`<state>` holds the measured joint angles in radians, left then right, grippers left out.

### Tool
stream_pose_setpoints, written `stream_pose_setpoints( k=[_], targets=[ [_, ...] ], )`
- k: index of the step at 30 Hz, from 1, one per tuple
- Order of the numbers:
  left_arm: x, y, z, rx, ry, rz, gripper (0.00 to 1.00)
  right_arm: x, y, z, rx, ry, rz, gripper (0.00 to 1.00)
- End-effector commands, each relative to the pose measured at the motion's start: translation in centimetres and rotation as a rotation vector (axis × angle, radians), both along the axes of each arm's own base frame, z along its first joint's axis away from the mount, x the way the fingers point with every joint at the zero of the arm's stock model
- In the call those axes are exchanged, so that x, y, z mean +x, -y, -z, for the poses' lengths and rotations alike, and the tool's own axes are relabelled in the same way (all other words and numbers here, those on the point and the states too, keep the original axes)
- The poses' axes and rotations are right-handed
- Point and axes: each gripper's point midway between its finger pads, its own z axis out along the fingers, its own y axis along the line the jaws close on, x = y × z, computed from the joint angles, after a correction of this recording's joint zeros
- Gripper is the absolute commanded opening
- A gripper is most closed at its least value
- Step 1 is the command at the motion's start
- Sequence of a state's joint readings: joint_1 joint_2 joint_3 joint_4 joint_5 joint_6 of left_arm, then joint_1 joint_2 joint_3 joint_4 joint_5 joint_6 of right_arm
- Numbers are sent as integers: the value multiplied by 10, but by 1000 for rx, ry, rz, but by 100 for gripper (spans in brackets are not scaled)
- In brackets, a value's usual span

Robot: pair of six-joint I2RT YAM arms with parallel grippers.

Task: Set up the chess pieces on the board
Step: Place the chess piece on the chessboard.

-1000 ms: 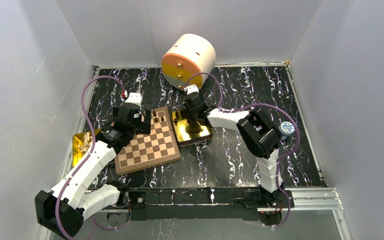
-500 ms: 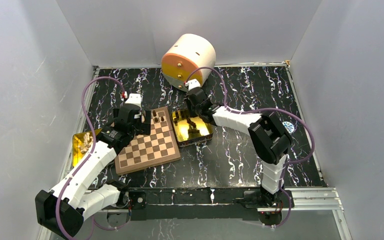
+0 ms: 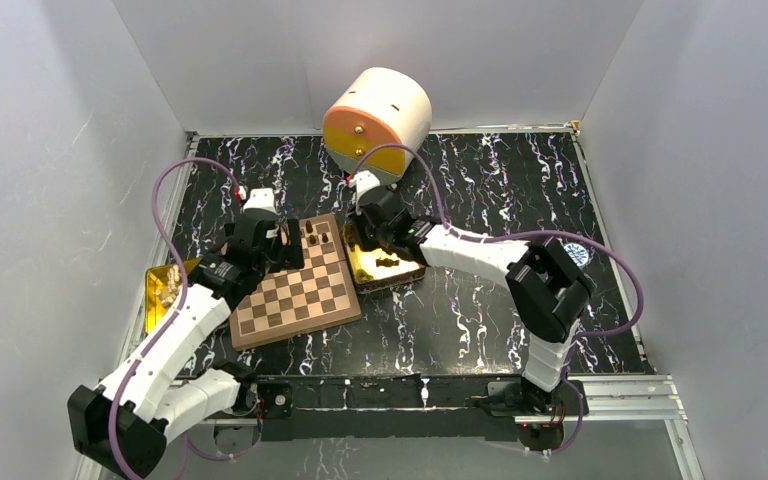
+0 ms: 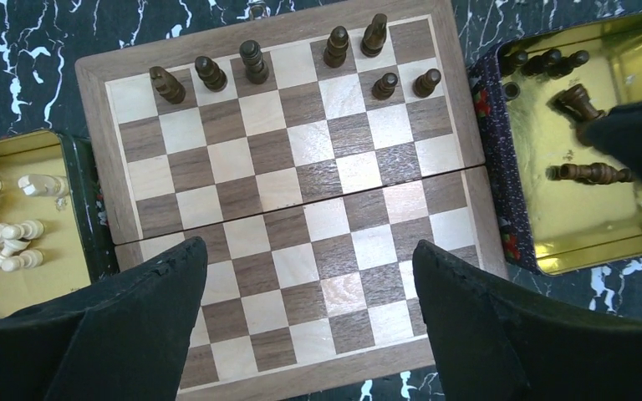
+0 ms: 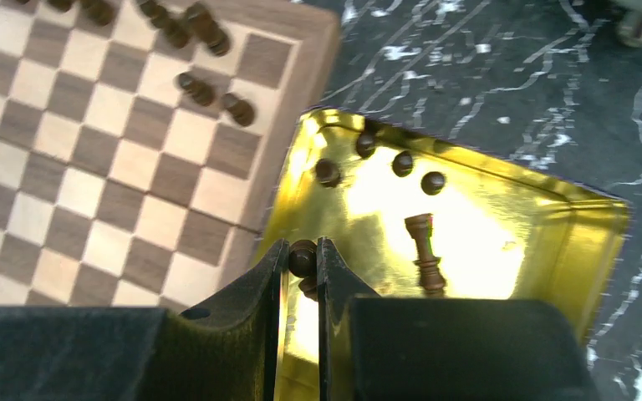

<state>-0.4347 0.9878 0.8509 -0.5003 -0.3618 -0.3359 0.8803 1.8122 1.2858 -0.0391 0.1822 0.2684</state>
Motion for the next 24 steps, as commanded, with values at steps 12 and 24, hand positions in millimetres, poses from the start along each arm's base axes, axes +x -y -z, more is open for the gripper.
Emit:
stream_pose_setpoints(
  k=[12, 24],
  targets=[
    [-26, -26, -54, -61, 159, -98, 87, -39, -92, 0, 38, 26, -169, 22],
    [-29, -28, -57, -75, 176, -109, 86, -41, -105, 20, -12, 12, -197, 34]
  ],
)
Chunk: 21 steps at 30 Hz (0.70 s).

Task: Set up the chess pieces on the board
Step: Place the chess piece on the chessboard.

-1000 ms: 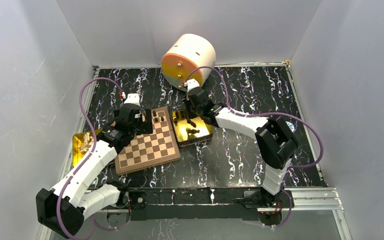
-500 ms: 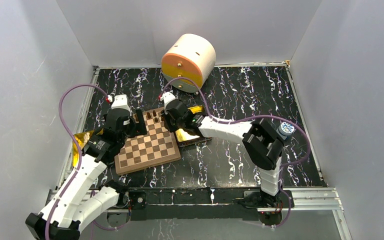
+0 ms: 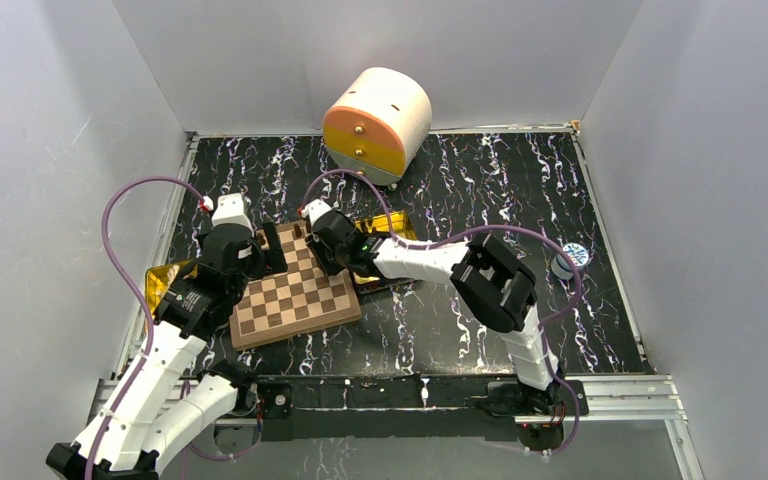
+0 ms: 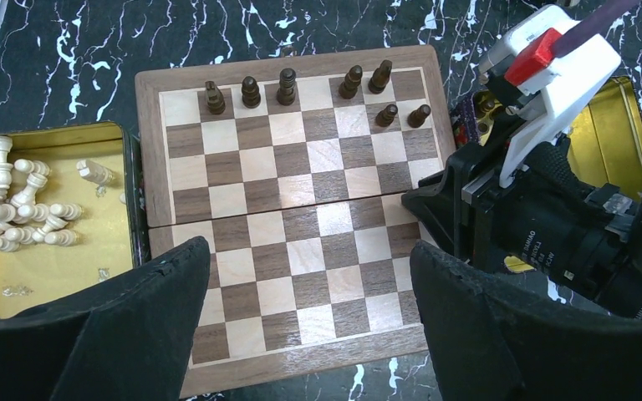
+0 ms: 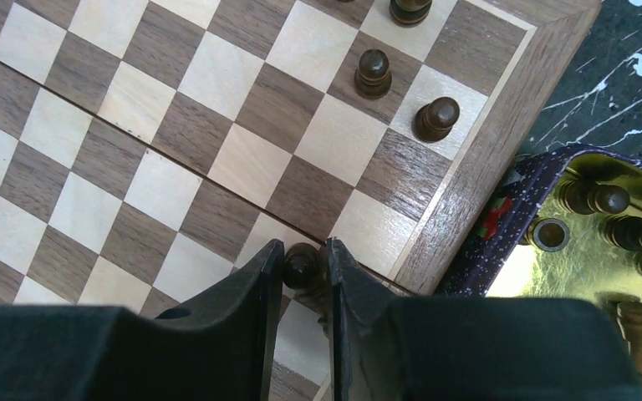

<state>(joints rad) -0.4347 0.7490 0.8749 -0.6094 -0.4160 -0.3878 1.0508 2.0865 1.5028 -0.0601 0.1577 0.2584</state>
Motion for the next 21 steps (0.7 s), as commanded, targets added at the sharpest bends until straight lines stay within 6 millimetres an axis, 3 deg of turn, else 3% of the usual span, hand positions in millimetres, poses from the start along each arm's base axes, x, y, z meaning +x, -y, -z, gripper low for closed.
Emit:
stream_pose_setpoints(
  k=[1, 7, 15, 21],
  targets=[
    [0, -6, -6, -4, 19, -40, 86, 7, -10, -36, 56, 63, -6, 36],
    [1, -4, -2, -4, 7, -29, 86, 1, 6, -52, 64, 114, -38, 43],
    [1, 0, 4, -7, -4, -9, 86, -11, 21, -41, 23, 112, -123, 44],
    [1, 1, 4, -9, -4, -5, 85, -13, 18, -43, 59, 118, -199, 47]
  ],
)
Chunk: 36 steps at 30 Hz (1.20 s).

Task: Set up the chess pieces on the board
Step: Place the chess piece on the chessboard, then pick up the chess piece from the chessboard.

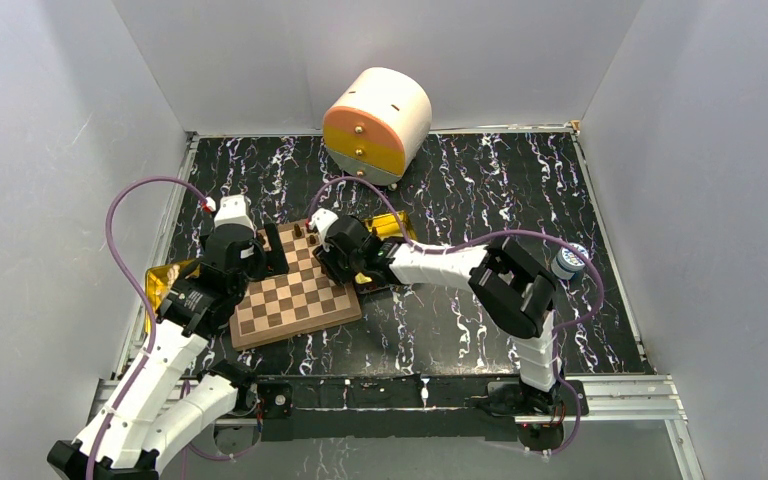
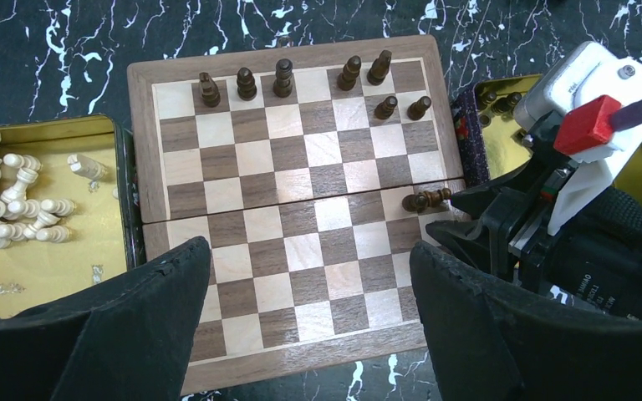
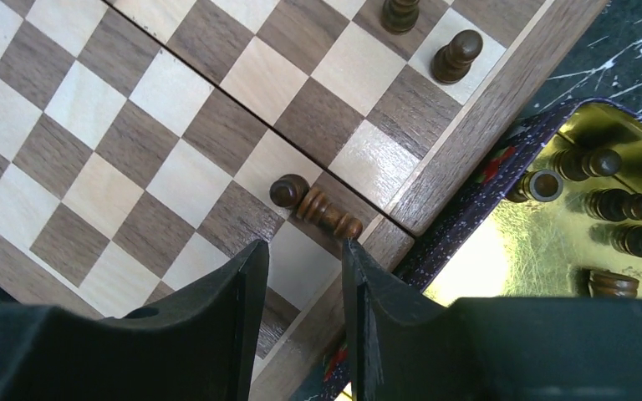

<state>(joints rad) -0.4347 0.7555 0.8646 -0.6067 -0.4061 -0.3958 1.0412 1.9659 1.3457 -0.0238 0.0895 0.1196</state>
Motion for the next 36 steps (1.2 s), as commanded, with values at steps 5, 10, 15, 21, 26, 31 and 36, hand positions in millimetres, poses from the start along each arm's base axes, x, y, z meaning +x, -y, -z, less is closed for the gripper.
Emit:
stream_pose_setpoints(
  k=[5, 10, 15, 21, 26, 31, 36],
  targets=[
    [0, -1, 2, -4, 0, -5, 85, 2, -10, -44, 126, 84, -149, 49],
    [0, -1, 3, -4, 1, -3, 85, 5, -6, -53, 139, 118, -216, 53],
    [1, 0, 1, -4, 4, 0, 85, 13, 0, -57, 171, 103, -266, 52],
    [1, 1, 0, -7, 8, 5, 85, 13, 2, -44, 157, 70, -352, 45],
    [1, 1, 1, -7, 6, 4, 84, 10, 1, -33, 125, 64, -407, 45],
    [1, 2, 3, -6, 5, 8, 84, 11, -1, -28, 102, 56, -429, 45],
    [1, 1, 1, -8, 14, 10, 84, 17, -4, -20, 82, 65, -433, 46]
  ],
)
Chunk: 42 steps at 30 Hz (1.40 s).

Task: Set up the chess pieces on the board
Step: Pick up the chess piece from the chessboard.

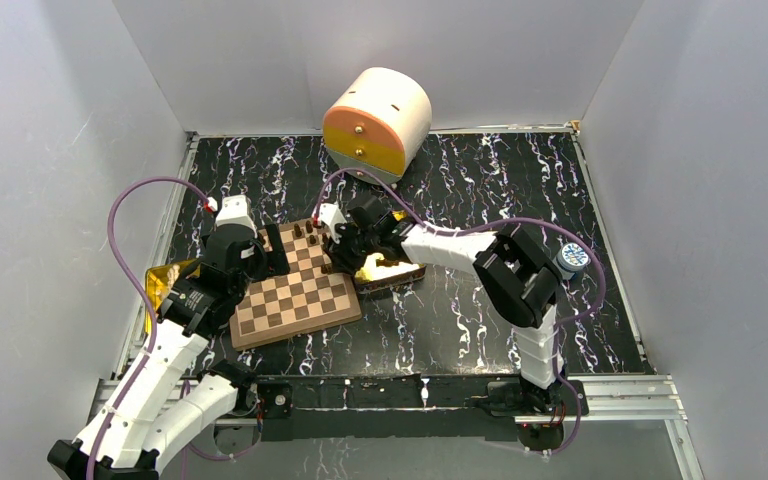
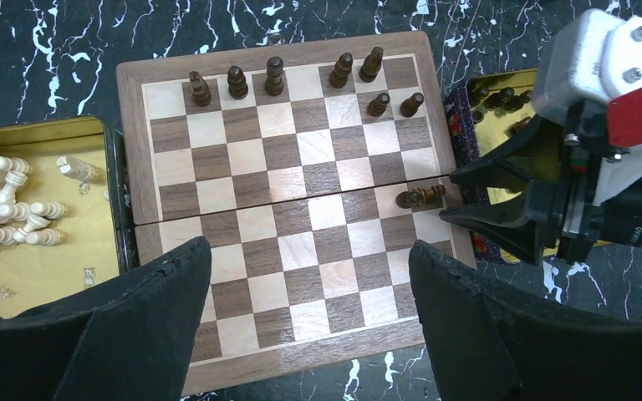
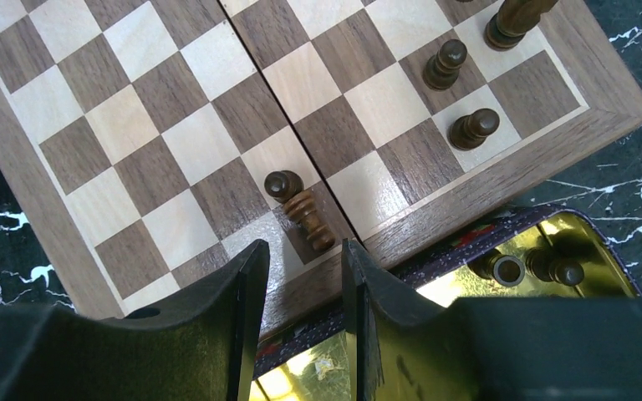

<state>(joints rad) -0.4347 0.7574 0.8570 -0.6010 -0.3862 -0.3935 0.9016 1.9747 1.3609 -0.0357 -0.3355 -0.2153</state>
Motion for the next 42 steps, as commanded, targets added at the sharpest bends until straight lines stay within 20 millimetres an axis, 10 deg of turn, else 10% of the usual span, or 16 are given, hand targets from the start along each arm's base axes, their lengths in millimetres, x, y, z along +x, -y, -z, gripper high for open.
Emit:
stream_pose_setpoints(
  k=[1, 26, 42],
  targets=[
    [2, -2, -3, -1, 26, -8, 84, 9, -13, -10, 25, 52, -38, 45],
    [-1, -2, -10, -41, 58, -17, 78, 3, -19, 7, -29, 91, -82, 37],
    [-2, 10, 12, -128, 17, -34, 70, -2, -19, -23, 81, 131, -50, 5]
  ],
)
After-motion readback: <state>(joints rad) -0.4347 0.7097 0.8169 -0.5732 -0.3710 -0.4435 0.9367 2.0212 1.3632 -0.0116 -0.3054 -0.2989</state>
